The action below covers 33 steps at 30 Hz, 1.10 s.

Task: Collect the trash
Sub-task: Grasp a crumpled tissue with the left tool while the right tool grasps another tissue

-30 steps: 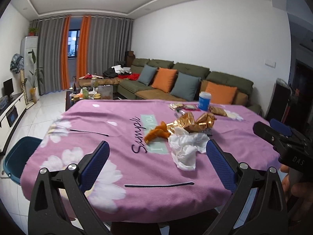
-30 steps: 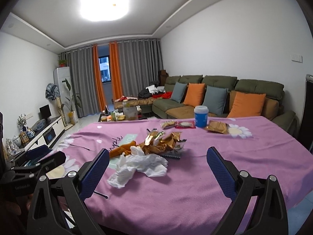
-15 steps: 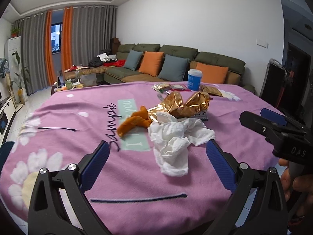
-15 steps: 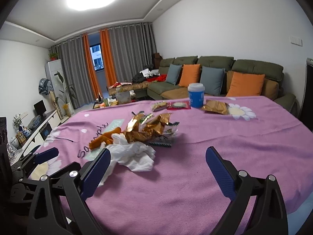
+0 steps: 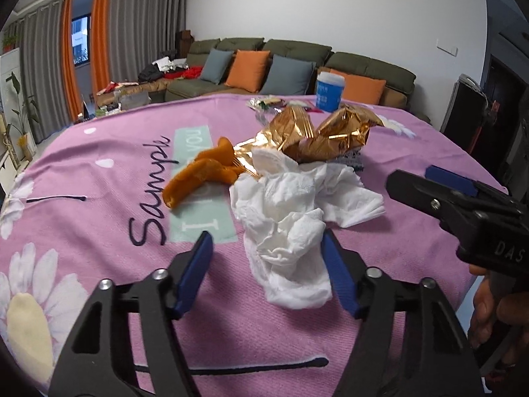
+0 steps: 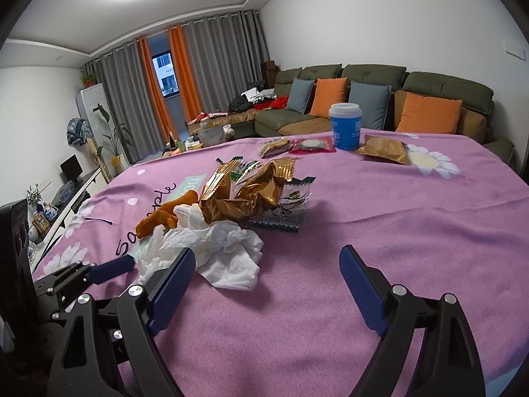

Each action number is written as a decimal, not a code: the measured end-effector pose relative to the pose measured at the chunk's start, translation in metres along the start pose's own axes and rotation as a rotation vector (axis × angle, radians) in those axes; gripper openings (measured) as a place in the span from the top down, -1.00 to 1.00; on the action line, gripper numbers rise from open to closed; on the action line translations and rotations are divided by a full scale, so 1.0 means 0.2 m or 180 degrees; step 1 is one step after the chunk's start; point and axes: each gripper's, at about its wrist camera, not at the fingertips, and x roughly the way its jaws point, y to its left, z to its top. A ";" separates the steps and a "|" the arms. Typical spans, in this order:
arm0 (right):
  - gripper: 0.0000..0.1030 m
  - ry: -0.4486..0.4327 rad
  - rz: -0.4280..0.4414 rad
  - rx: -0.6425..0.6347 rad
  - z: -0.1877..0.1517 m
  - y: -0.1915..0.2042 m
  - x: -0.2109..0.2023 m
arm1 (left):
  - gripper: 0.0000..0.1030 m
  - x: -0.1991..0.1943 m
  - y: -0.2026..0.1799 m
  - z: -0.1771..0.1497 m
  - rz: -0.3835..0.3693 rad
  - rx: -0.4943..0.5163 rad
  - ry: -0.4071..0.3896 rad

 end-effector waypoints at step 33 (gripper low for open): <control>0.98 0.0309 0.0268 -0.0253 0.04 0.18 0.05 | 0.70 -0.23 0.19 0.00 0.0004 -0.0322 -0.0383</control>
